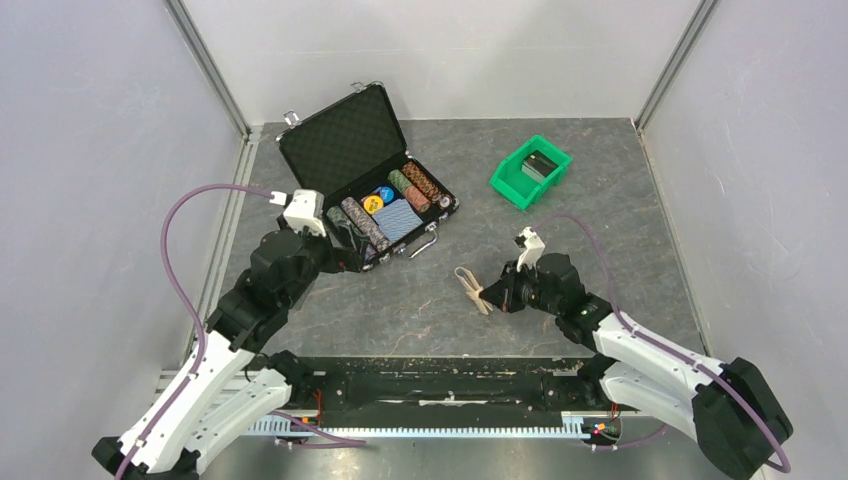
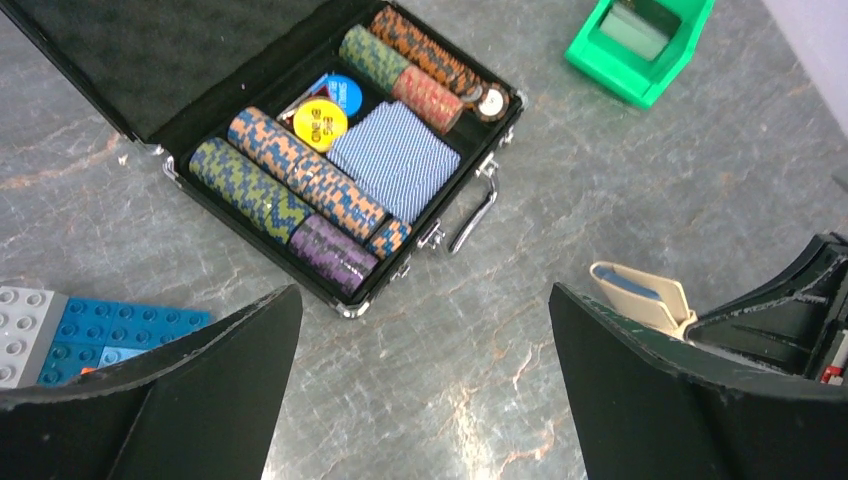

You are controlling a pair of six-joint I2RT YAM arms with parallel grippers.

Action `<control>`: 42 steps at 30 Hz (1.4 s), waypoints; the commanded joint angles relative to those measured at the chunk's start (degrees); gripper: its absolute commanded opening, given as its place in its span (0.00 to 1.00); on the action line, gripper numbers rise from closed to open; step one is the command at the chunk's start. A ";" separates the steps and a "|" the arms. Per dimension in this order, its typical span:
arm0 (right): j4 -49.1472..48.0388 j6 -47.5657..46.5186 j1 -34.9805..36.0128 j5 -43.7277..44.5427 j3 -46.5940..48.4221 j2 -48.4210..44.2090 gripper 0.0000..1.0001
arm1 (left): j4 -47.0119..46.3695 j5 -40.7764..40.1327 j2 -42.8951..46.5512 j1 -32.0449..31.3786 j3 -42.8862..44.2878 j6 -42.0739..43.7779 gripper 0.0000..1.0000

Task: Take the credit cards out of the card holder
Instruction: Place the card holder at the center of the board.

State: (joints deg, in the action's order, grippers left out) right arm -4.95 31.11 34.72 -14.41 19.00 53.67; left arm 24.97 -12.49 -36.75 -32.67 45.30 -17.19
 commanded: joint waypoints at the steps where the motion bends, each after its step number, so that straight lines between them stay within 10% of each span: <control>1: -3.69 2.23 0.01 1.70 -3.24 0.87 0.00 | 6.61 1.99 -3.59 -0.22 7.47 1.18 1.00; 9: -1.76 -7.14 -4.00 10.67 -0.45 6.07 0.00 | 19.81 12.02 -11.93 -0.21 17.88 -5.73 1.00; 30: -4.43 -9.72 -11.34 -3.33 1.60 20.15 0.00 | 25.83 16.76 -18.75 -0.29 20.95 -9.78 0.97; 42: 12.93 -8.41 -3.01 12.11 8.69 8.49 0.48 | 12.94 22.20 -13.96 -0.29 10.06 -8.28 0.96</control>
State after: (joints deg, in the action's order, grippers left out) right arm -0.16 22.26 30.24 -10.24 21.47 66.41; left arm 44.73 9.43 -54.13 -32.67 57.06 -25.93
